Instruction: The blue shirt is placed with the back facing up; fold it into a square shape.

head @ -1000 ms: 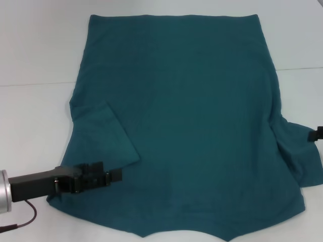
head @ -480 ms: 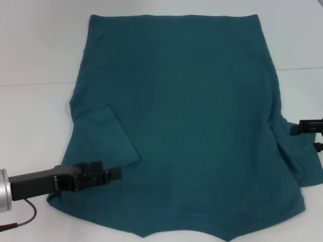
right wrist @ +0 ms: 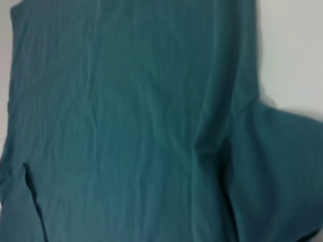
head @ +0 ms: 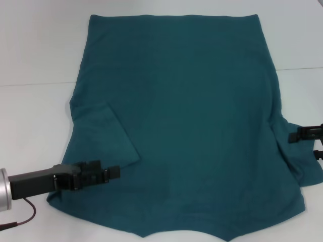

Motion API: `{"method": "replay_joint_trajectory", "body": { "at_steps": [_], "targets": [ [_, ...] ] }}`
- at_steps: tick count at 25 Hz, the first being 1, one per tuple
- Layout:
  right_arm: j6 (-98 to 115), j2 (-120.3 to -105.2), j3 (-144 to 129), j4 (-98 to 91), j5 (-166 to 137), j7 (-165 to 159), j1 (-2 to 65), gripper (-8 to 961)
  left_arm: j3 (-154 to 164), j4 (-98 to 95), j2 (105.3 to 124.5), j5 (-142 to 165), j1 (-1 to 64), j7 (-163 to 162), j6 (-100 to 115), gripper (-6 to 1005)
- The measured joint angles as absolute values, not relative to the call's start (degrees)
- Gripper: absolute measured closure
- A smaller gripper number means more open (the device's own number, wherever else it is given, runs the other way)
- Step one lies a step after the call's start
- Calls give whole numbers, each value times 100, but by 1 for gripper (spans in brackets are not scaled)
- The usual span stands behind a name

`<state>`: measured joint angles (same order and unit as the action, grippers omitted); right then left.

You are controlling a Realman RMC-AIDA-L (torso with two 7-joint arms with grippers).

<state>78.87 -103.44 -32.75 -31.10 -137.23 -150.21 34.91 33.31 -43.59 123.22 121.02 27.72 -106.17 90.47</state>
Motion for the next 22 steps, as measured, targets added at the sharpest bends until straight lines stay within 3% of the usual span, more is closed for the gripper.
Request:
{"method": "replay_joint_trajectory", "body": {
  "at_steps": [5,11,16,22],
  "targets": [
    [7863,-10332,-3255,-3133,-13756,-15006,3441,7,3331,-4359,12335,12100,2770,-10617,9030,38],
    [7572,-10466,-3229,-3139,-13735,-14952,3439,16,3331,-4359,12364,12095,2768,-10618,9025,38],
    [7527,-10489,-3252,-3124,-13722,-14905,3486,62,3331,-4359,12366,12093,2768,-10625,9025,37],
    [7583,-10494,-3253,-3116,-13719,-14869,3504,227,3331,-4359,12366,12093,2749,-10626,8974,38]
  ]
}}
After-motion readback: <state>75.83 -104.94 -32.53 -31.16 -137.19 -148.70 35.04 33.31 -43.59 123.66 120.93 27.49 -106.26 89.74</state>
